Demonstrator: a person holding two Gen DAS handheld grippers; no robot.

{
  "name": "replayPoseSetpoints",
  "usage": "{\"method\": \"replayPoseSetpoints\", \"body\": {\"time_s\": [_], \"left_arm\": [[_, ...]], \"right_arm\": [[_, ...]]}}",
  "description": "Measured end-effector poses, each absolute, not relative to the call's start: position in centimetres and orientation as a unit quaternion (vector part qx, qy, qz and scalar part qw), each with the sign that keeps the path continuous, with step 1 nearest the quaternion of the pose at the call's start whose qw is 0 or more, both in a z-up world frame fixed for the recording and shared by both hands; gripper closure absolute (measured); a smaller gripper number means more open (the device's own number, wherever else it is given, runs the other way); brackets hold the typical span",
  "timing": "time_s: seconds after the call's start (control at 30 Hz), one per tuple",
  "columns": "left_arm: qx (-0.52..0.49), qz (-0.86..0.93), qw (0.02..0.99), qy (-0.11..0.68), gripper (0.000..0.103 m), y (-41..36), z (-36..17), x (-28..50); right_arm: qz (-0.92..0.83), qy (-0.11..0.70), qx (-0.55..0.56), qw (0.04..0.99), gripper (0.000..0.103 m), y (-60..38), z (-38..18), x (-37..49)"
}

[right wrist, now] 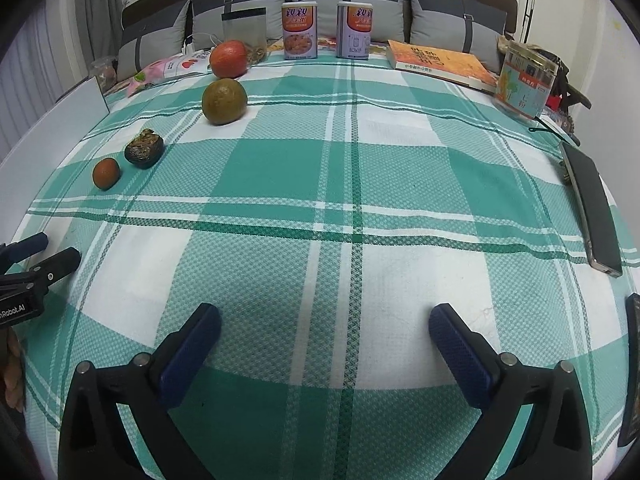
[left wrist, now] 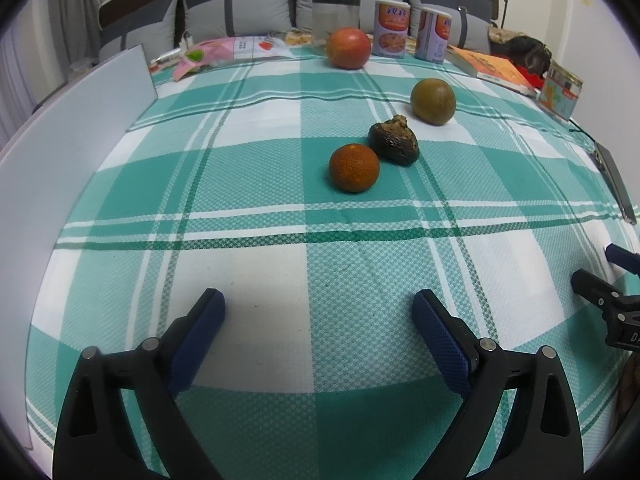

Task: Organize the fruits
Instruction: 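Grasp the red-orange tomato with the left tool while the right tool grasps the olive-brown fruit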

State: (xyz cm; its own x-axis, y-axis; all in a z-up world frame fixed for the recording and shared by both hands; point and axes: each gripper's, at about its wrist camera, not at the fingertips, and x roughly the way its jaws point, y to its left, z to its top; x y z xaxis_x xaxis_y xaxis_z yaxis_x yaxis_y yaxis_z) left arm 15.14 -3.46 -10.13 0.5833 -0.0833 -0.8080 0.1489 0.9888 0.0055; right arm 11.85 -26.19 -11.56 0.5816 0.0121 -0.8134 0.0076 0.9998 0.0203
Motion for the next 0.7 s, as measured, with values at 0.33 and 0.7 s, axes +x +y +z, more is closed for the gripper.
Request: {"method": "replayPoseSetpoints", "body": {"time_s": [0.33, 0.7], "left_arm": [[0.036, -0.065, 0.889, 0.452, 0.007, -3.47, -10.13, 15.15], [0.036, -0.065, 0.889, 0.452, 0.007, -3.50, -10.14, 15.15]], "right_arm": [[0.001, 0.457, 0.011, 0.889, 0.000, -26.25, -11.58, 11.86], [0.001, 0.457, 0.011, 0.889, 0.000, -26.27, -11.58, 11.87]]}}
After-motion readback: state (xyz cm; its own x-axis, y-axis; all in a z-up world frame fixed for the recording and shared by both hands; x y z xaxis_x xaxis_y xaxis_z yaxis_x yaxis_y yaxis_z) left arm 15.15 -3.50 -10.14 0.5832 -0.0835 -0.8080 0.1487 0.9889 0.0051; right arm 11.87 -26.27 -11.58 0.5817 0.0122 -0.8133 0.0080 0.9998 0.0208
